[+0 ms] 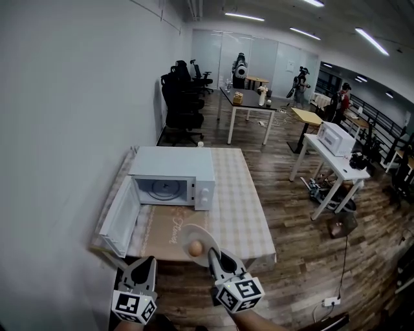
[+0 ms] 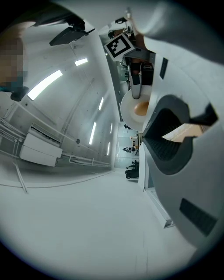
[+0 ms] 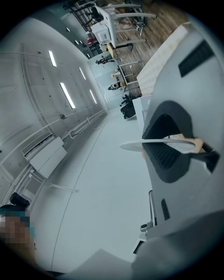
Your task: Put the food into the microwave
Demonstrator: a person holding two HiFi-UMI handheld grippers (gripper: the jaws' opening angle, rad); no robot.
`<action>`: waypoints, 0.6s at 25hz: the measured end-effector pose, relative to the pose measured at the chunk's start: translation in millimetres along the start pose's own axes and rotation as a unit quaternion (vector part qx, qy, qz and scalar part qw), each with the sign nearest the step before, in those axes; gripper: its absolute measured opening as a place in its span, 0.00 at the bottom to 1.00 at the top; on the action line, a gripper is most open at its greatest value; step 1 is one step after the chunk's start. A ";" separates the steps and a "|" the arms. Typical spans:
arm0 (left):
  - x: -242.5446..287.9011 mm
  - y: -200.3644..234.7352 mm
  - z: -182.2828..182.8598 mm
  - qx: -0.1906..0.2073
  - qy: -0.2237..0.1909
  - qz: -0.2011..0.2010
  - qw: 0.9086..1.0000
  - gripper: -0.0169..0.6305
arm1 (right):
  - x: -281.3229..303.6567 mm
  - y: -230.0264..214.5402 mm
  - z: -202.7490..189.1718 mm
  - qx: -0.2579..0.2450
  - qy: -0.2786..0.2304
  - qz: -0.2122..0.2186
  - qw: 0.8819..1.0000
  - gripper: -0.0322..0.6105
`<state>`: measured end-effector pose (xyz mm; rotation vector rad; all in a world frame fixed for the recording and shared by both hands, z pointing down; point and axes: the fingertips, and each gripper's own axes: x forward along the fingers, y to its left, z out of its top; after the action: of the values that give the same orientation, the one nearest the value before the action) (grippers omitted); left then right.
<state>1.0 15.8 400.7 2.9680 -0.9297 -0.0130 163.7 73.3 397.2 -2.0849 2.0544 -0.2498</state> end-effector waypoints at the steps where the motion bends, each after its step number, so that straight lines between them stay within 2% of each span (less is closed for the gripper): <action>1: 2.9 5.3 0.9 -0.001 -0.001 -0.002 1.000 0.04 | 7.1 2.1 0.1 0.000 0.001 -0.001 1.000 0.09; 15: 33.1 73.9 3.7 -0.007 -0.010 -0.044 0.999 0.04 | 90.7 33.9 -6.6 -0.007 0.003 -0.026 1.000 0.09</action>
<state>-14.1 -63.9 399.5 2.9985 -0.7962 -0.0503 130.9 -17.9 392.6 -2.1501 2.0133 -0.2489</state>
